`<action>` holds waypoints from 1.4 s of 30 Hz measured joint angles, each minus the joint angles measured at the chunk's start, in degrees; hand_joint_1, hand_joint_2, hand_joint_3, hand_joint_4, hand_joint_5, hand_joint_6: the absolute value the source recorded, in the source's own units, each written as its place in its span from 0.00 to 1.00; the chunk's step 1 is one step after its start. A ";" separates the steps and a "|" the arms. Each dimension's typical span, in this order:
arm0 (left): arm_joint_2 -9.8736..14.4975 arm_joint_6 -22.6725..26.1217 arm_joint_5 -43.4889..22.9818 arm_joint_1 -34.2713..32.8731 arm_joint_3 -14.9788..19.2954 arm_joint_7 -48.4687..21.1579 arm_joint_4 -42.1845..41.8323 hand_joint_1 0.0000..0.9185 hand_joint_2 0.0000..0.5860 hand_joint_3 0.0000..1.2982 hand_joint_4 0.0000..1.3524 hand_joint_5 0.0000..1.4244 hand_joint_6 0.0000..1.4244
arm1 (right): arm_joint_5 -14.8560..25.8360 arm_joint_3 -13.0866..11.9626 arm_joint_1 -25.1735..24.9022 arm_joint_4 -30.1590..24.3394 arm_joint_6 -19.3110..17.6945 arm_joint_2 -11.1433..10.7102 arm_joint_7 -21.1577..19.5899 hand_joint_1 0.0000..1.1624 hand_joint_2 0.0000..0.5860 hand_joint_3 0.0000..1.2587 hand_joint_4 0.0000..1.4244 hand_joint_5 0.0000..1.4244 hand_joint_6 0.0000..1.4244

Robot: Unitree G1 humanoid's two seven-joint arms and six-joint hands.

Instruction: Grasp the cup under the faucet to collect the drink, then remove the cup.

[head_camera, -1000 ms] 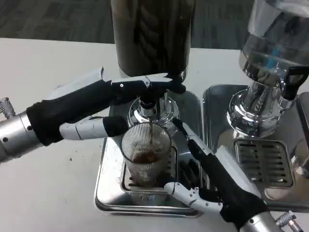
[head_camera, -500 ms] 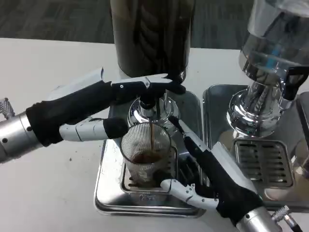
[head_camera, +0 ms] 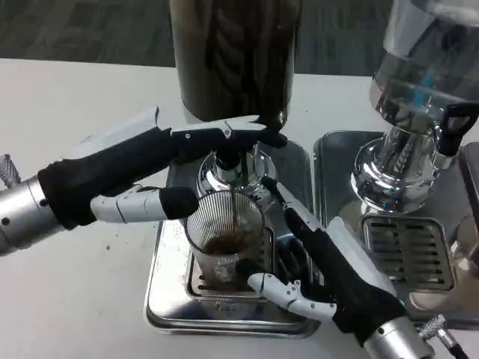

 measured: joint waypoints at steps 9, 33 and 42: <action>0.18 -0.15 0.06 0.02 -0.11 0.21 -0.02 0.00 0.15 0.16 0.05 0.05 0.13 | -0.11 0.37 -0.40 0.36 0.58 0.32 -0.35 0.34 0.39 0.00 0.00 0.00 0.00; -1.47 2.89 -2.64 2.44 4.08 2.57 2.26 0.00 0.16 0.15 0.06 0.05 0.16 | -0.06 0.95 -2.52 2.61 0.60 1.12 -0.38 0.34 0.39 0.00 0.00 0.00 0.00; -3.66 5.76 -4.63 5.26 9.97 5.59 2.25 0.00 0.16 0.16 0.07 0.06 0.17 | 0.25 1.04 -2.82 3.25 0.60 1.15 -0.38 0.33 0.39 0.00 0.00 0.00 0.00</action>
